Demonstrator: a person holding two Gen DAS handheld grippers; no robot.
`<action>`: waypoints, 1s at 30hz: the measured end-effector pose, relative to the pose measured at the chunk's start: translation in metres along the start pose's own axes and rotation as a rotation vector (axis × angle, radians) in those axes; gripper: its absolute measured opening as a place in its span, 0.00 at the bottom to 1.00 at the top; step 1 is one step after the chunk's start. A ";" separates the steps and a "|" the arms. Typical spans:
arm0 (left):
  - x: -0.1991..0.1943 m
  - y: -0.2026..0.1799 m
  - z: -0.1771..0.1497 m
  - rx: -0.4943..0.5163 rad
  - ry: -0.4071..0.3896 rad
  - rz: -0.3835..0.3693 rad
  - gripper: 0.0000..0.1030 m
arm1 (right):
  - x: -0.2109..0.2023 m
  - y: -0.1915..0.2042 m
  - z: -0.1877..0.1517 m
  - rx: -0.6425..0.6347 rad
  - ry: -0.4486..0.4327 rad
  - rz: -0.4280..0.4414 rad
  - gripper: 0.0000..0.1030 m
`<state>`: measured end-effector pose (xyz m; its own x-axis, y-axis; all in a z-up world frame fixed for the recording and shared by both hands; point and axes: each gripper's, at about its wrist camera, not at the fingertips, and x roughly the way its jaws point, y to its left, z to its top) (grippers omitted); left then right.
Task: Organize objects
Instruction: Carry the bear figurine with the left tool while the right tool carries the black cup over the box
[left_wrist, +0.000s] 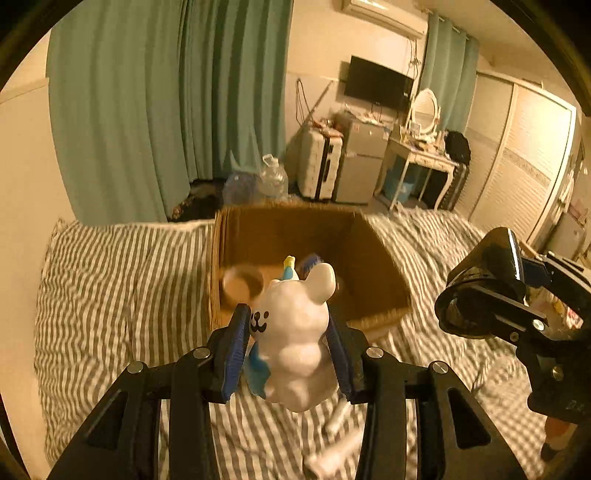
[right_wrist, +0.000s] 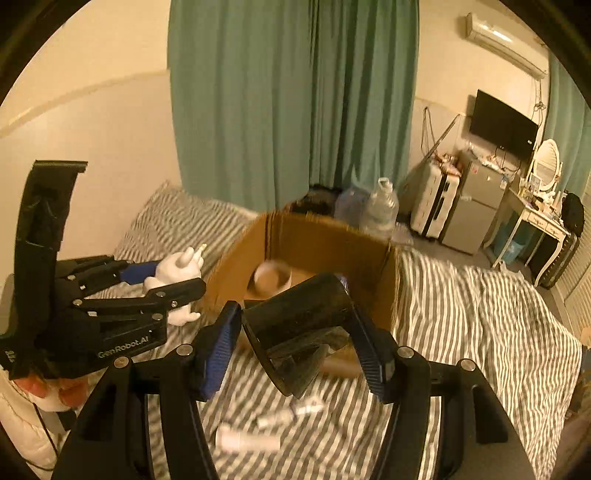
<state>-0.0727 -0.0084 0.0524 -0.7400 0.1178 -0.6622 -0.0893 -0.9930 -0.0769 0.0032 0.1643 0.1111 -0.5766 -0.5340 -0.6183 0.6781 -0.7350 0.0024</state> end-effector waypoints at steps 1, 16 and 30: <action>0.004 0.002 0.006 -0.011 -0.010 -0.005 0.41 | 0.004 -0.004 0.006 0.011 -0.013 -0.001 0.58; 0.143 0.023 -0.002 -0.026 0.091 -0.006 0.41 | 0.139 -0.044 0.033 0.081 0.044 0.028 0.58; 0.178 0.005 -0.015 0.088 0.090 0.038 0.41 | 0.220 -0.054 0.009 0.114 0.156 0.060 0.58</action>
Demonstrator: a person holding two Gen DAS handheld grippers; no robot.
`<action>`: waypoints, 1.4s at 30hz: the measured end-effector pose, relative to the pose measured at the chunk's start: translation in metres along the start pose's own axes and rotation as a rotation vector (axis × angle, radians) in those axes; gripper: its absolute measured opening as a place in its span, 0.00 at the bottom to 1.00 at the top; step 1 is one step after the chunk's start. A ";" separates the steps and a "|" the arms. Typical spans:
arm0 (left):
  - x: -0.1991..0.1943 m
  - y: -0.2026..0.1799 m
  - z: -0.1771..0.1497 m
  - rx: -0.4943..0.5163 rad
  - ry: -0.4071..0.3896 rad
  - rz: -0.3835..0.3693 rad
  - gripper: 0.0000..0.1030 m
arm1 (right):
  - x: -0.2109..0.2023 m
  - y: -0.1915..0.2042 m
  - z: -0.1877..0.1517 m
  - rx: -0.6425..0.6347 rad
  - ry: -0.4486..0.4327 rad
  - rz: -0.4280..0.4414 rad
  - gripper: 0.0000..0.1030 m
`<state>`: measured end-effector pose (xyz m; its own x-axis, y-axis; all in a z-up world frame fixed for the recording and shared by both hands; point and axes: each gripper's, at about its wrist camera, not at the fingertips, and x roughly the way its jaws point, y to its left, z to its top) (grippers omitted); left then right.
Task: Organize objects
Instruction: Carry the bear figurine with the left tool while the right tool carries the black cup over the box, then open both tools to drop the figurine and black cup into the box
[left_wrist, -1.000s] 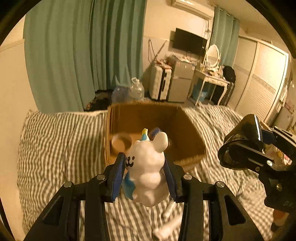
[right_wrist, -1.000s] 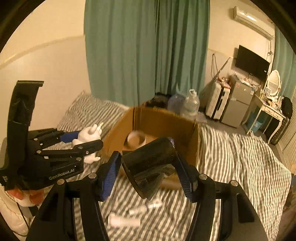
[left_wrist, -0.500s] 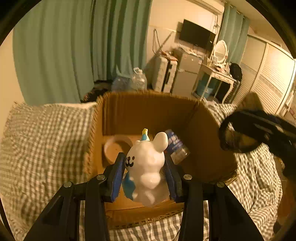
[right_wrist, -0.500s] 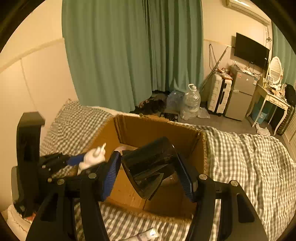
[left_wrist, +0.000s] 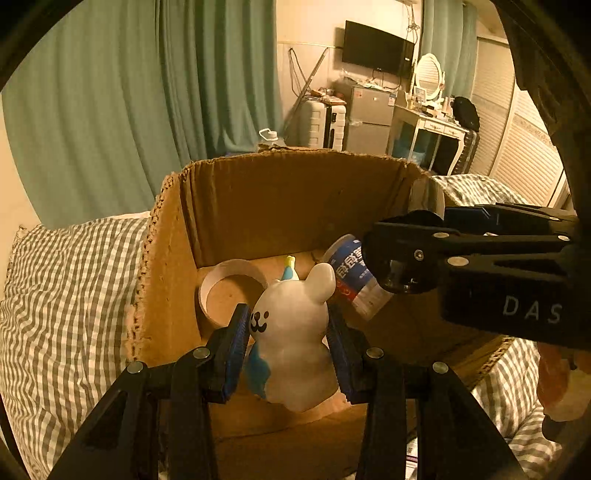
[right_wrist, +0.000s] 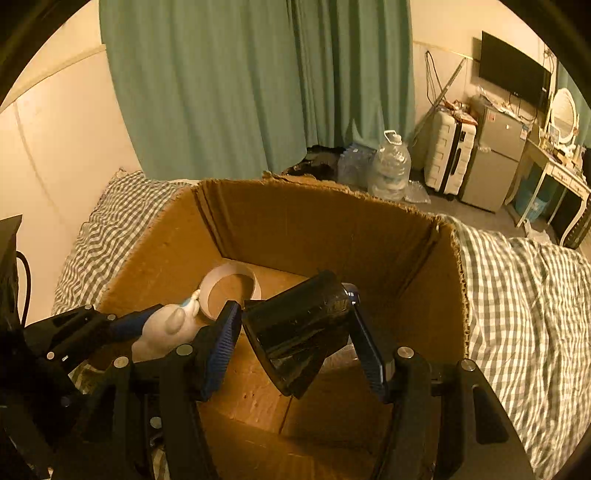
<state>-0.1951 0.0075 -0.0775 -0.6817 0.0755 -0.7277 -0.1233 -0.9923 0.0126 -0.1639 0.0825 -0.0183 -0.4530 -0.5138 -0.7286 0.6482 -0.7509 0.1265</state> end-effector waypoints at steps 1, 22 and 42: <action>0.002 0.000 -0.001 0.000 0.004 -0.001 0.41 | 0.003 -0.002 -0.001 0.004 0.008 0.002 0.58; -0.038 0.016 0.003 -0.065 -0.112 -0.063 0.88 | -0.016 -0.019 0.008 0.068 -0.045 -0.037 0.71; -0.188 0.003 -0.028 -0.092 -0.277 0.067 0.98 | -0.211 0.030 -0.032 -0.012 -0.275 -0.171 0.91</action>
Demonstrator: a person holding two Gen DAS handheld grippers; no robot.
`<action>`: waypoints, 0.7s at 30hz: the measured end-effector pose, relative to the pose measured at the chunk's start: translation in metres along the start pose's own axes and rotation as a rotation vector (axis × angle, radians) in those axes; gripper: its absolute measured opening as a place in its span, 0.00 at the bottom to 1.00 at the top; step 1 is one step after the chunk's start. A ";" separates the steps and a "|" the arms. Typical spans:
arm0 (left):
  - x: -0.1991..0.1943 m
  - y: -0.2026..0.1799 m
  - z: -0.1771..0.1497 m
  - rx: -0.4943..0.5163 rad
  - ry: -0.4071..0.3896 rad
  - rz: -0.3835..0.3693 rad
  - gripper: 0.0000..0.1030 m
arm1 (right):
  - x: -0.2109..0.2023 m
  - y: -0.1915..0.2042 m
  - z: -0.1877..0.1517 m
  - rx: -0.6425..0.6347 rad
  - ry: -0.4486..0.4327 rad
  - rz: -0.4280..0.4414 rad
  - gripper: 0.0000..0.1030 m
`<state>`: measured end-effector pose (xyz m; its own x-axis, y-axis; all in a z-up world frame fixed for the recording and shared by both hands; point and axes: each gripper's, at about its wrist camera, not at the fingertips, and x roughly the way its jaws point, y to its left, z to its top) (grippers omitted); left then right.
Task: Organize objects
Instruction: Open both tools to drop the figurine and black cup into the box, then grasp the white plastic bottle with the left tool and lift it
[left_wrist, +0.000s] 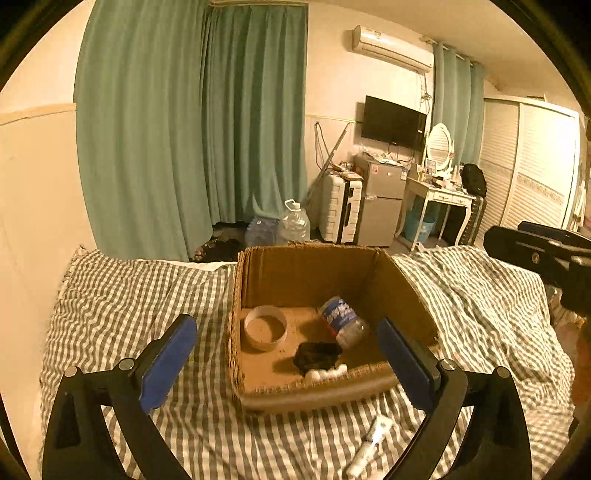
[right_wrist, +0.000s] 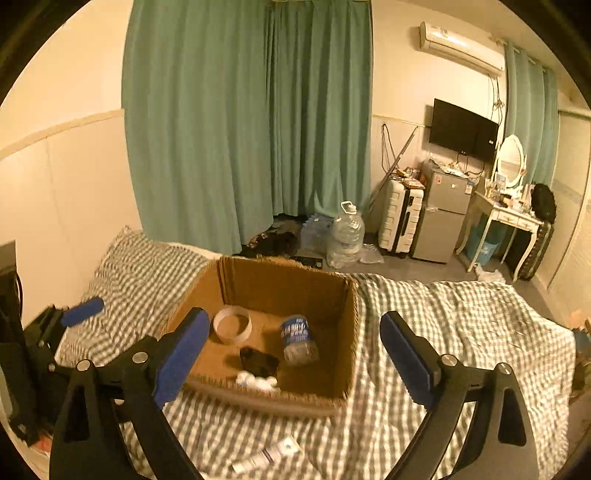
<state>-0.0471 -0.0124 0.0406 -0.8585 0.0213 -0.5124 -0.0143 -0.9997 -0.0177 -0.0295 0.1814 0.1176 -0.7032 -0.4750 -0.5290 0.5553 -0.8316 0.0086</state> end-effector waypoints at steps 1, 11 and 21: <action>-0.004 0.000 -0.003 -0.007 0.010 -0.012 0.98 | -0.005 0.001 -0.004 -0.004 0.008 -0.014 0.91; 0.004 0.001 -0.057 -0.063 0.157 0.028 0.98 | -0.008 -0.020 -0.108 0.084 0.155 -0.022 0.91; 0.060 -0.038 -0.156 0.016 0.395 -0.089 0.97 | 0.029 -0.023 -0.136 0.063 0.256 -0.041 0.91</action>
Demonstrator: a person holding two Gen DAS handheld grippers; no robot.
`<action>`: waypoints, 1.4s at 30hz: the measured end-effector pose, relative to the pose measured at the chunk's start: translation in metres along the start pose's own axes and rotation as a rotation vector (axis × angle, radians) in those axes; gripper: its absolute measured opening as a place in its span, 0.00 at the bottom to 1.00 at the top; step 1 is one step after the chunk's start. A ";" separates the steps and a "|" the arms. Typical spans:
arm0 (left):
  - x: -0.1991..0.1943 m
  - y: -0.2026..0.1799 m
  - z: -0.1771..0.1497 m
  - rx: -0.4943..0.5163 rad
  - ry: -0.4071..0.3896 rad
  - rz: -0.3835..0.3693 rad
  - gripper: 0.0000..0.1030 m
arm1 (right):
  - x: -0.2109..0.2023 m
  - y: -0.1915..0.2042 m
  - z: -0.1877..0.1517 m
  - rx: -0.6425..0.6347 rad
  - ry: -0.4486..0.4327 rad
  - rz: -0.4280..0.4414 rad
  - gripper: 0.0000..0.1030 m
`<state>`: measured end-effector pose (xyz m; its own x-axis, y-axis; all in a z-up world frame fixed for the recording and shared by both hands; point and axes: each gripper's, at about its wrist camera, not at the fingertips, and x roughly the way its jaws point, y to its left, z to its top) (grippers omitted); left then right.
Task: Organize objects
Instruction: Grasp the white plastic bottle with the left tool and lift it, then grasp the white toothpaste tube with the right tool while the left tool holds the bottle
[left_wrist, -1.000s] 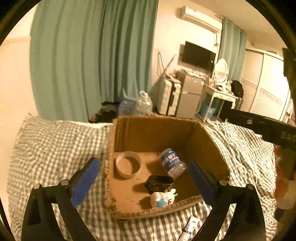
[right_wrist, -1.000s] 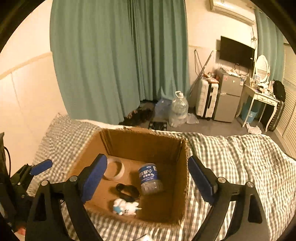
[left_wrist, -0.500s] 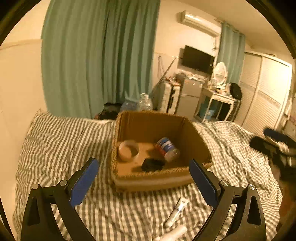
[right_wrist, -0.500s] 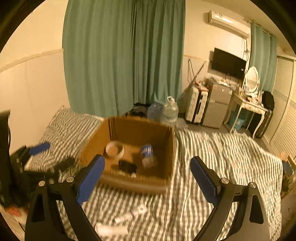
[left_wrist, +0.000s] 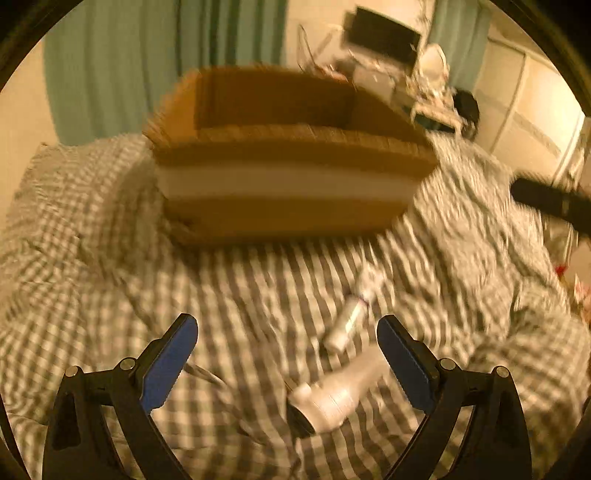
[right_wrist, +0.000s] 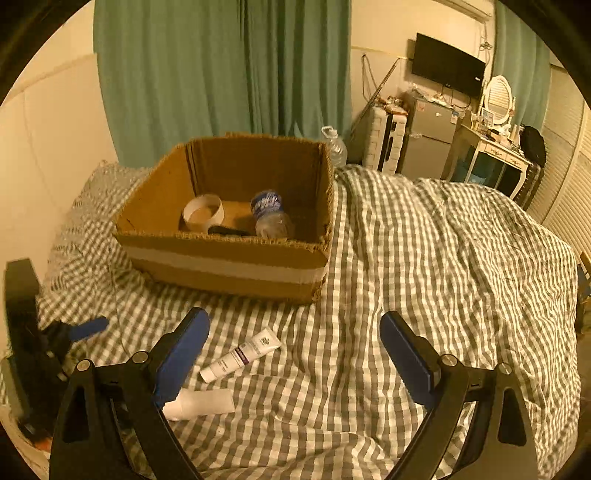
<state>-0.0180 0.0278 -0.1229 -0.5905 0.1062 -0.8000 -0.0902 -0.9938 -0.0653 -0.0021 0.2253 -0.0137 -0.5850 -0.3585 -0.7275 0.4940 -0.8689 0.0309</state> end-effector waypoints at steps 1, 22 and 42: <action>0.006 -0.005 -0.003 0.016 0.011 -0.003 0.97 | 0.003 0.002 -0.001 -0.002 0.010 0.000 0.91; 0.064 -0.037 -0.044 0.150 0.227 -0.106 0.75 | 0.058 -0.014 -0.017 0.100 0.223 -0.038 0.91; 0.024 0.028 -0.004 0.018 0.077 0.009 0.66 | 0.089 -0.004 -0.027 0.127 0.302 0.017 0.91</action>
<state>-0.0318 0.0021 -0.1465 -0.5278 0.0934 -0.8442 -0.1001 -0.9938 -0.0474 -0.0385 0.2062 -0.0967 -0.3504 -0.2724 -0.8961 0.4067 -0.9061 0.1164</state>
